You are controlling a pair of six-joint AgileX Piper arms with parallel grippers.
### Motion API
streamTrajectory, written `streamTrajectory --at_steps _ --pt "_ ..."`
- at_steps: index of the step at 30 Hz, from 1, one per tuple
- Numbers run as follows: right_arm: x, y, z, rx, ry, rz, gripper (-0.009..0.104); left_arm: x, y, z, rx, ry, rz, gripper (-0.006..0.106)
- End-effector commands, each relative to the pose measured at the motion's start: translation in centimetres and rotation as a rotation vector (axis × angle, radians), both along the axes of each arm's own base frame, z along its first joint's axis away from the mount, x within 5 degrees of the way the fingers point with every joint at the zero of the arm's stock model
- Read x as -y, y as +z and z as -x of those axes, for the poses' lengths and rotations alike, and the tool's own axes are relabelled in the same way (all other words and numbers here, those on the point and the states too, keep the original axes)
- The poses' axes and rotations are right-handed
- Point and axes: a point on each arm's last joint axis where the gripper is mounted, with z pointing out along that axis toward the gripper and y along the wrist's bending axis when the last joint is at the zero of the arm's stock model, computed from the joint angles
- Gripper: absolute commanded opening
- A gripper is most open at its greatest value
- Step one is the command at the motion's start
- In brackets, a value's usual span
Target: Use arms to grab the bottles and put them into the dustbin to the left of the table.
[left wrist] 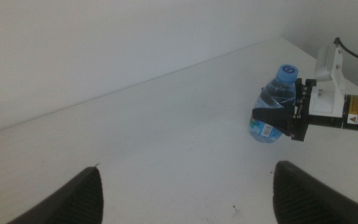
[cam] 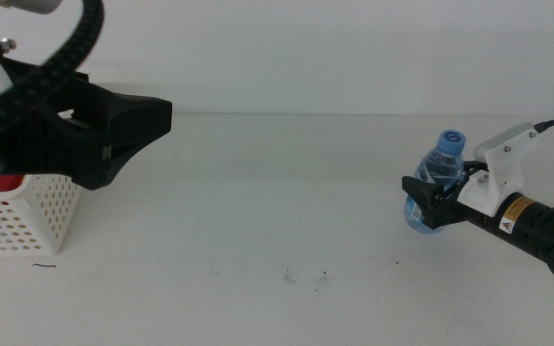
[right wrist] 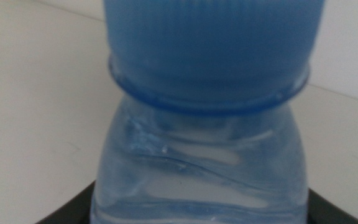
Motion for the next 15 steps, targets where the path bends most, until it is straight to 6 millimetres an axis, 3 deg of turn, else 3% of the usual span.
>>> streamTrajectory --at_steps 1,6,15 --pt "-1.0 0.4 0.2 0.043 0.067 0.002 -0.002 0.0 0.3 -0.1 0.017 0.004 0.004 0.094" --pt "-4.2 2.9 -0.2 0.116 0.143 0.004 -0.002 0.0 0.3 -0.1 0.016 0.005 0.006 0.094" --pt "-13.3 6.8 -2.1 0.106 0.239 -0.012 -0.002 0.0 0.3 -0.1 0.016 0.005 0.006 0.094"
